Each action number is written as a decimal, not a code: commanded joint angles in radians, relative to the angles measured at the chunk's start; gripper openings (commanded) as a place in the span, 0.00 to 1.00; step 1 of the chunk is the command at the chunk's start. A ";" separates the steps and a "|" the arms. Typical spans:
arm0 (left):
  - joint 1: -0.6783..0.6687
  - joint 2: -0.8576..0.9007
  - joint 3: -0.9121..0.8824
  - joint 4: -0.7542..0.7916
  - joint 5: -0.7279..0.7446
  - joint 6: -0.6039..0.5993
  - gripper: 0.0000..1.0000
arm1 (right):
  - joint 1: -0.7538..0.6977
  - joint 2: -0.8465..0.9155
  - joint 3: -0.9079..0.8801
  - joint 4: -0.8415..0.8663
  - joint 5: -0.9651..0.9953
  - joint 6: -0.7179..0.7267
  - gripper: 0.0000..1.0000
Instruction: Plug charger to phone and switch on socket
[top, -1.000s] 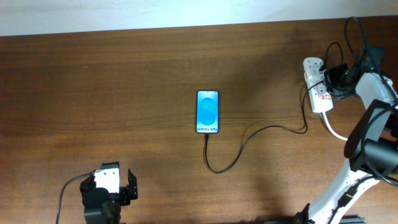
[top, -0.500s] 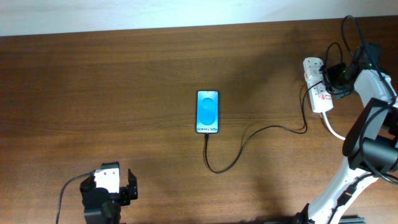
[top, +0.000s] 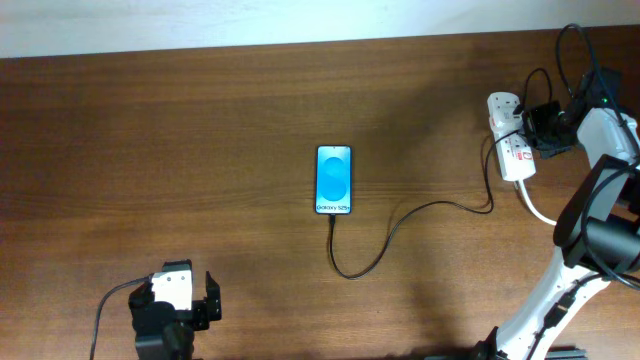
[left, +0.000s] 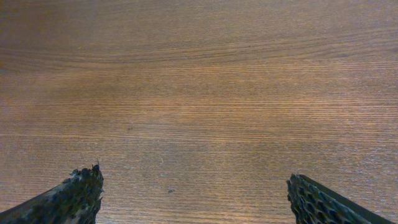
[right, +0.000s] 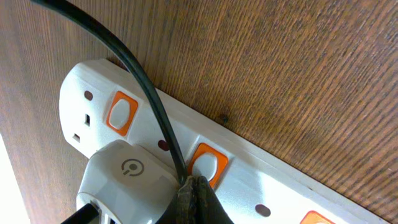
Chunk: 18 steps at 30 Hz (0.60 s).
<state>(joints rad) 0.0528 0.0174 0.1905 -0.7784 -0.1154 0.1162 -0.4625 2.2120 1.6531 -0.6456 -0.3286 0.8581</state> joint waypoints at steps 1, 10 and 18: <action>0.002 -0.006 0.000 -0.002 0.004 0.002 0.99 | 0.020 0.148 -0.038 -0.026 -0.040 0.015 0.04; 0.002 -0.006 0.000 -0.002 0.004 0.002 0.99 | -0.025 0.022 -0.037 -0.207 0.137 -0.107 0.04; 0.002 -0.006 0.000 -0.002 0.004 0.002 1.00 | 0.031 -0.758 -0.037 -0.409 0.153 -0.600 0.04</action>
<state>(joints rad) 0.0528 0.0166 0.1905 -0.7784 -0.1154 0.1162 -0.4919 1.6386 1.6073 -1.0039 -0.1516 0.4545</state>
